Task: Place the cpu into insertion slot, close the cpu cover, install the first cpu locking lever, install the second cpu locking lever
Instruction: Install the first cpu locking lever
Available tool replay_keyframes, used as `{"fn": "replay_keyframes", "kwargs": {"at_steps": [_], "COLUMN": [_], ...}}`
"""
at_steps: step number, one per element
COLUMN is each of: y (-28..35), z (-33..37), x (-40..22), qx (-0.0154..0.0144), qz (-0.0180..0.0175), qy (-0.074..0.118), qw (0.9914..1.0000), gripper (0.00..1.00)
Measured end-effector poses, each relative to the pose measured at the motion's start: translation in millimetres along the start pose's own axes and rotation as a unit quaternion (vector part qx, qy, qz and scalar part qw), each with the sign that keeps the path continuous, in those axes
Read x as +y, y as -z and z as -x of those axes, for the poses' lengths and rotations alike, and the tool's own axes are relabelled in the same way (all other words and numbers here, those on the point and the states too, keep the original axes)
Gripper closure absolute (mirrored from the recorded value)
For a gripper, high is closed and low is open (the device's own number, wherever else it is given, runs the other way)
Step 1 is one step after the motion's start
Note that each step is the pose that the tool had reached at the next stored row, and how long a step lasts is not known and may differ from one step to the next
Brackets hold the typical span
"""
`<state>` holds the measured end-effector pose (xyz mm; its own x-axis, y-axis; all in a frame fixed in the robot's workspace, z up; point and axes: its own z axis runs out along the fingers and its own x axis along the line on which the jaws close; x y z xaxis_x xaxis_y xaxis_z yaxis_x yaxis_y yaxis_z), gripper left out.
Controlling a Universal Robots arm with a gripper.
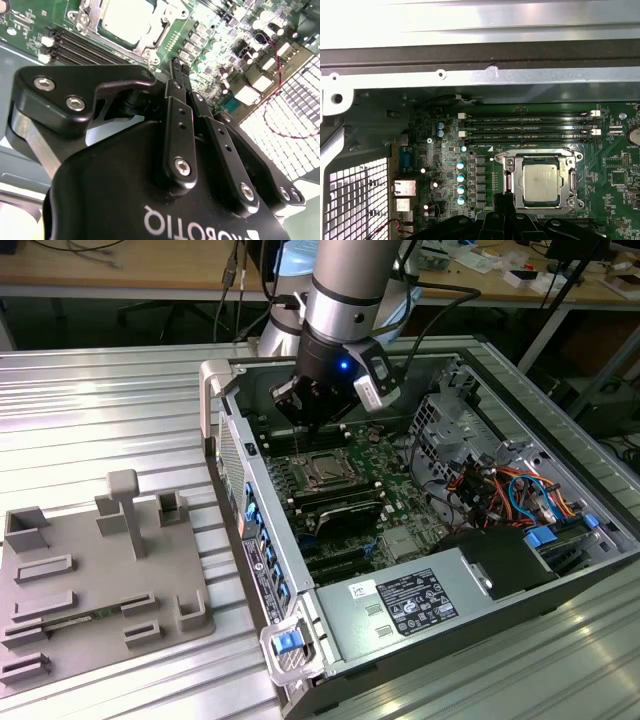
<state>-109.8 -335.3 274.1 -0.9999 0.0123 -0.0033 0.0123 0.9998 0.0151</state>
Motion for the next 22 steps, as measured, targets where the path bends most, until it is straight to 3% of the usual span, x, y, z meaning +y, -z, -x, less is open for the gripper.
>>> {"fn": "replay_keyframes", "kwargs": {"at_steps": [8,12,22], "y": [-0.4,-0.4,-1.2], "z": [-13.2,-15.2,-14.8], "x": [-0.1,0.4,15.7], "qx": [0.0002,0.0004,0.0008], "qz": [0.0016,0.0016,0.0017], "qy": [0.012,0.025,0.049], "qw": [0.99992,0.99969,0.9988], "gripper": [0.89,0.89,0.89]}}
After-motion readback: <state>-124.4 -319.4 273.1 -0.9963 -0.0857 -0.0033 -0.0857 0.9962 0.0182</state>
